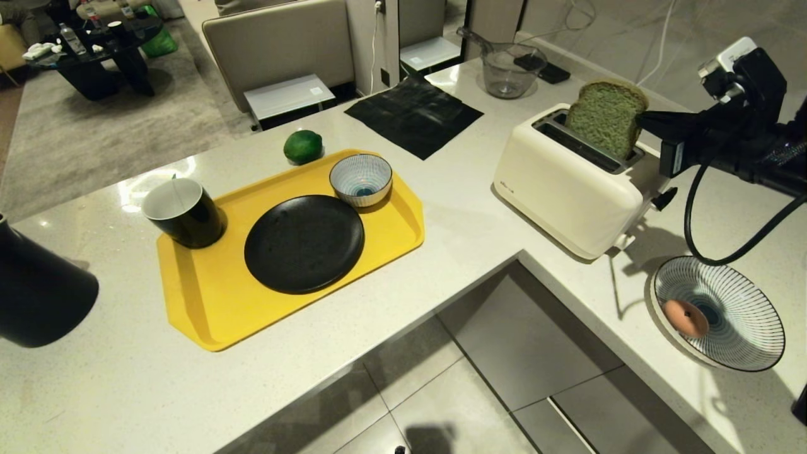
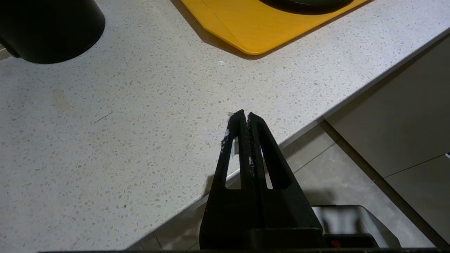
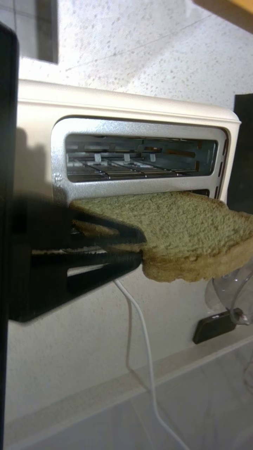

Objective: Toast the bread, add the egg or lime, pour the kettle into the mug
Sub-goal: Put the bread slices in the toaster

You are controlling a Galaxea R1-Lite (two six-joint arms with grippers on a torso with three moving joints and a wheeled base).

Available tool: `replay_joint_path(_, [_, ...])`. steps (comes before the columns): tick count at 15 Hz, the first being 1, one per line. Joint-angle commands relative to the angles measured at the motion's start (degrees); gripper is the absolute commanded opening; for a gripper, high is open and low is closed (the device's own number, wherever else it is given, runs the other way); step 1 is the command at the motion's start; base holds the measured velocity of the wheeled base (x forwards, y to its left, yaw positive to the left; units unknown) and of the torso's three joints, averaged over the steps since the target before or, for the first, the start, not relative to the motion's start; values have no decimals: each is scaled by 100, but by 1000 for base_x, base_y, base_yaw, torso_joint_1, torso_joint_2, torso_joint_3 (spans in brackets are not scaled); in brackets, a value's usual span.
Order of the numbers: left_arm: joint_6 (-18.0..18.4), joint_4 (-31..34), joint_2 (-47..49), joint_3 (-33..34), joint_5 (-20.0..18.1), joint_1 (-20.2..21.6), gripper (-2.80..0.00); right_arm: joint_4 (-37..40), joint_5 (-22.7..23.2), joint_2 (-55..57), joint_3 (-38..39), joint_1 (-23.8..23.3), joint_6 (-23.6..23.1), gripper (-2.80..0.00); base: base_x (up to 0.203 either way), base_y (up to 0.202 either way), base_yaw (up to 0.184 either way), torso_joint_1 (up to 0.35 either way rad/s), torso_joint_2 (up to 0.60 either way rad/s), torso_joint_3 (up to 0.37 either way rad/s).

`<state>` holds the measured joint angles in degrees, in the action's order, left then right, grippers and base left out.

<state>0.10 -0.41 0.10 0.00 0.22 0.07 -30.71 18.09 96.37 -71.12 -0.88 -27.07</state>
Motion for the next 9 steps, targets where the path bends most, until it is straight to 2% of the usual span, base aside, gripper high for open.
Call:
replay_joint_path(1, [-1,-2,-1,0,4,1,-280,-23,10,-66,11,0,94,0,0,0,0,0,0,0])
replay_joint_path(9, [-1,-2,-1,0,4,1,-280,-15,-29,-378,294,-31,97,0,0,0,0,0,0,0])
